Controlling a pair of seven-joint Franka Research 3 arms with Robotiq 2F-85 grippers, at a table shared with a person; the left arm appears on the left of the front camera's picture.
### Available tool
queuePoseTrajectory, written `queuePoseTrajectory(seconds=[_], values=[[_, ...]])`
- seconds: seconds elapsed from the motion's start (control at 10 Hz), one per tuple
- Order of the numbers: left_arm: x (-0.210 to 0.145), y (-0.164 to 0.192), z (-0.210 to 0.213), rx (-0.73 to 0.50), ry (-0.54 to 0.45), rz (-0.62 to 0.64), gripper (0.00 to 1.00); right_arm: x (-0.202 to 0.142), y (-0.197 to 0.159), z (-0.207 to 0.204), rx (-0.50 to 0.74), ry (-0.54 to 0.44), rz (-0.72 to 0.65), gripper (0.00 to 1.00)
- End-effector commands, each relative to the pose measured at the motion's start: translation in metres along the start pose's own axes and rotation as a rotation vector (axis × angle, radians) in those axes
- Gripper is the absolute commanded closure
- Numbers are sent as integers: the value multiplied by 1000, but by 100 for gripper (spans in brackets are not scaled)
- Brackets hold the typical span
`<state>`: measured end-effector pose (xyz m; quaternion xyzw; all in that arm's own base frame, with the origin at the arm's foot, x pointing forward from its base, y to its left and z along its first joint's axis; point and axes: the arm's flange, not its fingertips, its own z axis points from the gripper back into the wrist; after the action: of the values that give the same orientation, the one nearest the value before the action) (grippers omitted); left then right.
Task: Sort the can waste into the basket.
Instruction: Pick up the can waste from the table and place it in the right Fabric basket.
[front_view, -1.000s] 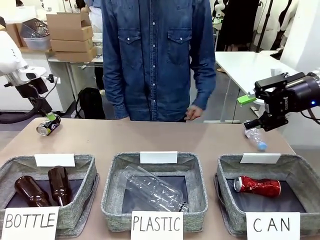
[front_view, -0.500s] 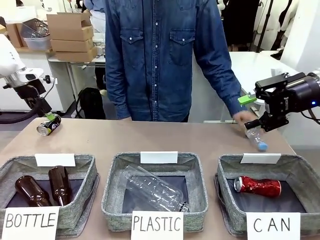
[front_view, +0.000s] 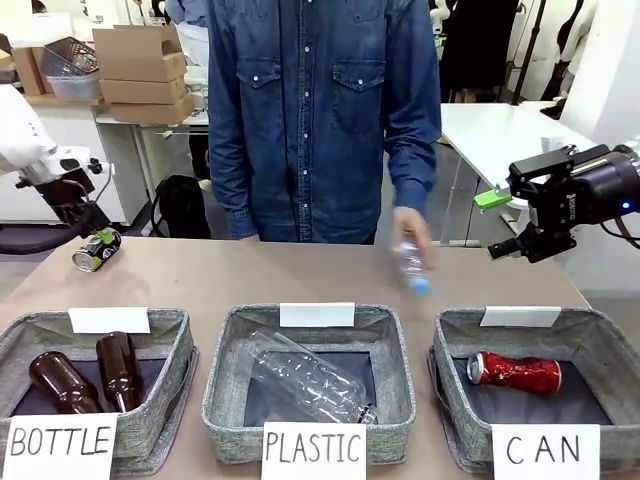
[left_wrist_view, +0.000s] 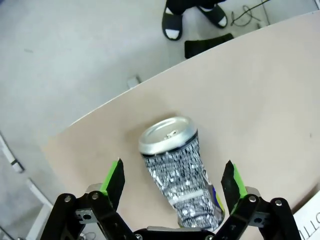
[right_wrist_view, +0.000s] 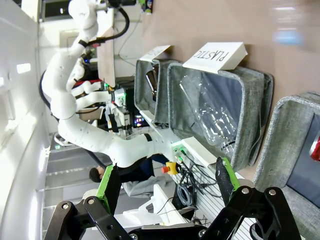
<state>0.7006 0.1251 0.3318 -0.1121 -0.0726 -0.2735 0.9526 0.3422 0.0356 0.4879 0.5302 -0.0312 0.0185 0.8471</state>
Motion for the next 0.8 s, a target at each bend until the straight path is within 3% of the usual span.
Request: queuePoseTrajectory(seconds=[0.0,0.1,0.2,0.3,0.4,0.6,0.7], values=[[10,5,-4,19,18,3,0,1,-1,2,-9,7,20,0],[11,7,-7,34,36,22,0,1,-1,2,-9,7,20,0],[12,8,-10,38,61,43,56,1,-1,2,-9,7,20,0],[12,8,-11,41,70,45,59,1,-1,2,-9,7,20,0],[11,9,-11,32,68,40,100,1,-1,2,-9,7,20,0],[12,10,-10,30,66,34,100,1,-1,2,-9,7,20,0],[11,10,-9,32,66,31,86,1,-1,2,-9,7,20,0]])
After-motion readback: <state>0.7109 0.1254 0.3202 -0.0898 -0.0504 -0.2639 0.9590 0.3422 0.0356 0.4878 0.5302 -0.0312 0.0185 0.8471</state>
